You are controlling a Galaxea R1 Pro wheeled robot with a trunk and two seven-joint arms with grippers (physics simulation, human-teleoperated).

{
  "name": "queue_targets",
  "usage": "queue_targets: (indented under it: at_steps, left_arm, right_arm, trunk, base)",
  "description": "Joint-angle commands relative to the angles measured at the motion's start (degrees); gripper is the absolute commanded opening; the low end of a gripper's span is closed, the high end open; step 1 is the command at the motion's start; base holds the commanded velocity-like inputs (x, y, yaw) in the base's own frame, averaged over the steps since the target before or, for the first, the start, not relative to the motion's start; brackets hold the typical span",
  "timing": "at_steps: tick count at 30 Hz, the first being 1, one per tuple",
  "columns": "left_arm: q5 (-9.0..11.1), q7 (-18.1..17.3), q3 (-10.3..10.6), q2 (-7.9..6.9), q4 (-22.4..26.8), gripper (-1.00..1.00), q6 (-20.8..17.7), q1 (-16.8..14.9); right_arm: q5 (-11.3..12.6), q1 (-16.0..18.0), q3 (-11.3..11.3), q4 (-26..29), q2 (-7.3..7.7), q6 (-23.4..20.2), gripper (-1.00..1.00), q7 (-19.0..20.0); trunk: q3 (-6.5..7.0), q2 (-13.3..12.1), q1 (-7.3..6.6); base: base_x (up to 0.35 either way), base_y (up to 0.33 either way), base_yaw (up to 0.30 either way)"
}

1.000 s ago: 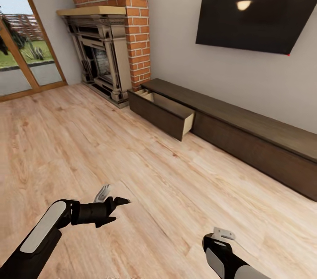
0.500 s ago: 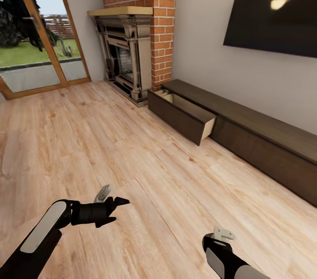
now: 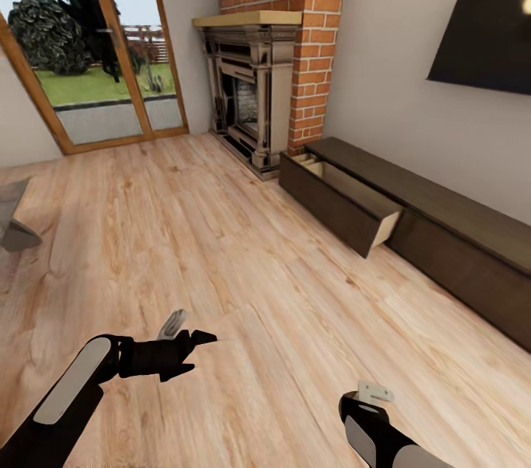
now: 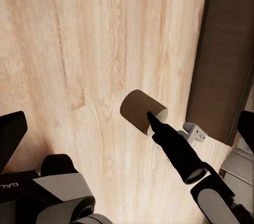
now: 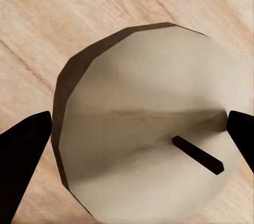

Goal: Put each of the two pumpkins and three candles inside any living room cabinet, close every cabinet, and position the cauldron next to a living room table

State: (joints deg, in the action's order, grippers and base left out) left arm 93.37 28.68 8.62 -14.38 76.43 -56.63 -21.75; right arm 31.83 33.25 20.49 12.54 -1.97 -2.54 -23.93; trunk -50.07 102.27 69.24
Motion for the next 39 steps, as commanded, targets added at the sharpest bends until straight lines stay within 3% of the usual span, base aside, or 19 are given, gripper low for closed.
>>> queue_targets:
  at_steps: [1, 25, 39]
  left_arm:
    - [0.6, 0.6, 0.1, -0.03, 0.0, 1.0, 0.0, 0.0]
    - [0.6, 0.6, 0.2, 0.02, 0.0, 1.0, 0.0, 0.0]
    - [0.5, 0.7, 0.3, 0.05, 0.0, 1.0, 0.0, 0.0]
  right_arm:
    - [0.2, 0.0, 0.5, 0.1, 0.03, -0.3, -1.0, -0.4]
    - [0.2, 0.0, 0.6, 0.1, 0.03, -0.3, -1.0, -0.4]
    - [0.2, 0.0, 0.6, 0.0, 0.03, -0.3, -1.0, -0.4]
  trunk:
    - [-0.04, 0.0, 0.01]
    - [-0.04, 0.0, 0.01]
    - [-0.04, 0.0, 0.01]
  base:
    - [0.108, 0.0, 0.287]
    - [0.119, 0.0, 0.287]
    - [0.26, 0.0, 0.287]
